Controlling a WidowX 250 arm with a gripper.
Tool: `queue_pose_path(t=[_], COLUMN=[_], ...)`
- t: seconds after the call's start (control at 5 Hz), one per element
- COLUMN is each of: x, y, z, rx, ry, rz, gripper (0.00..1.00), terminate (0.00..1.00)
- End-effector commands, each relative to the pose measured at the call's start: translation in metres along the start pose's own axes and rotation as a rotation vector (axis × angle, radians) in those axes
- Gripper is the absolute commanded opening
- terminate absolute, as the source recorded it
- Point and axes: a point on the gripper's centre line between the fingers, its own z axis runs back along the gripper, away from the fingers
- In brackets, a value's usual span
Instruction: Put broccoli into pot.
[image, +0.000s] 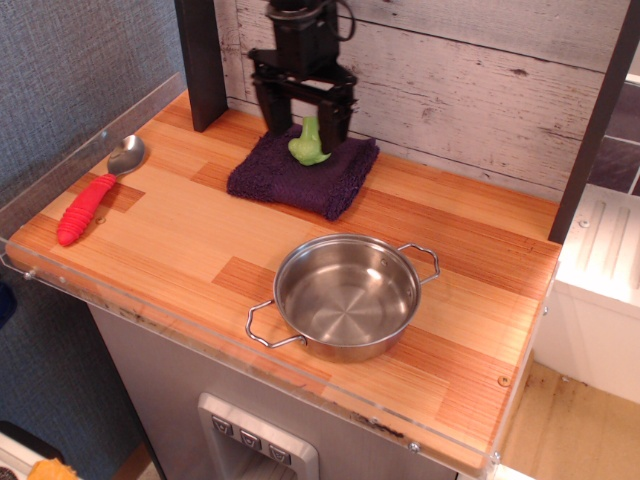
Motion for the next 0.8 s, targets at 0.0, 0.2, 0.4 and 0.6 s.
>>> queue_pose_path(t=[0.0, 0.2, 0.4, 0.6], x=[0.016, 0.010, 0.009, 0.005], y=[0.005, 0.004, 0.001, -0.007], z=[-0.009, -0.020, -0.017, 0.008], rx=[0.042, 0.028, 0.030, 0.012], ry=[0.005, 0.034, 0.033, -0.027], rz=[0.002, -0.002, -0.027, -0.060], gripper=[1.00, 0.00, 0.00, 0.00], terminate=[0.00, 0.00, 0.00, 0.00])
